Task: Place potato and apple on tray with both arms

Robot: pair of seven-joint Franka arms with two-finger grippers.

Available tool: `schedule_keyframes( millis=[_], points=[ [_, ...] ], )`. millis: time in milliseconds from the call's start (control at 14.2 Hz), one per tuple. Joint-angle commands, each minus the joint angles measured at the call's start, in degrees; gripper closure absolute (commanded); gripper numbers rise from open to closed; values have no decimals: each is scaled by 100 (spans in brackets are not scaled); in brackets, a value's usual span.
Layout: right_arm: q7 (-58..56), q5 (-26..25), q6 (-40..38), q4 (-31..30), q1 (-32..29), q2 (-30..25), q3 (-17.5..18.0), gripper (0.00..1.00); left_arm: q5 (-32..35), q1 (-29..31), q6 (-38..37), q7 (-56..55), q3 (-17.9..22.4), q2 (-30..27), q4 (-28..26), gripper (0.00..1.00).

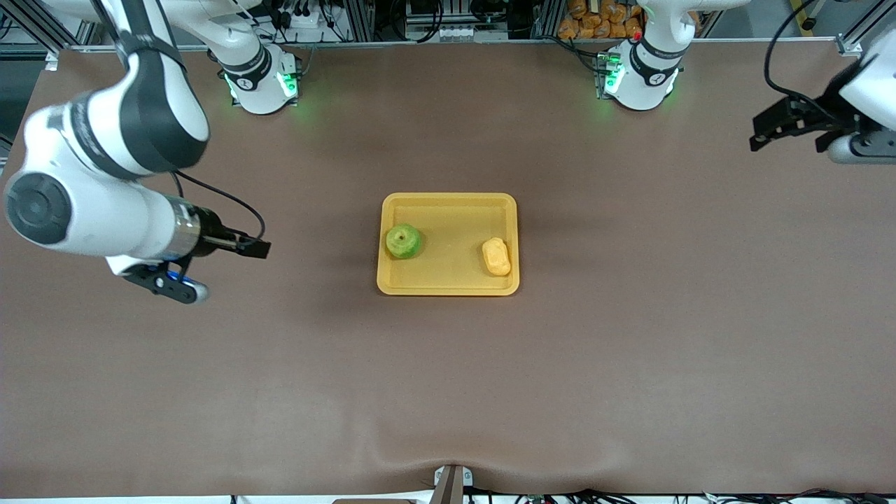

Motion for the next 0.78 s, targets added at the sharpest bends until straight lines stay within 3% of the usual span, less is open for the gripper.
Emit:
schedule_keyframes(
  millis=[0, 353, 706],
  points=[
    [-333, -428, -98, -69, -156, -287, 62, 0, -67, -68, 0, -14, 68, -344, -315, 0],
    [-809, -658, -652, 510, -261, -314, 36, 0, -67, 20, -62, 30, 42, -353, -253, 0],
    [-1027, -816, -626, 493, -261, -744, -175, 0, -58, 20, -105, 3, -2, -362, -280, 0]
  ],
)
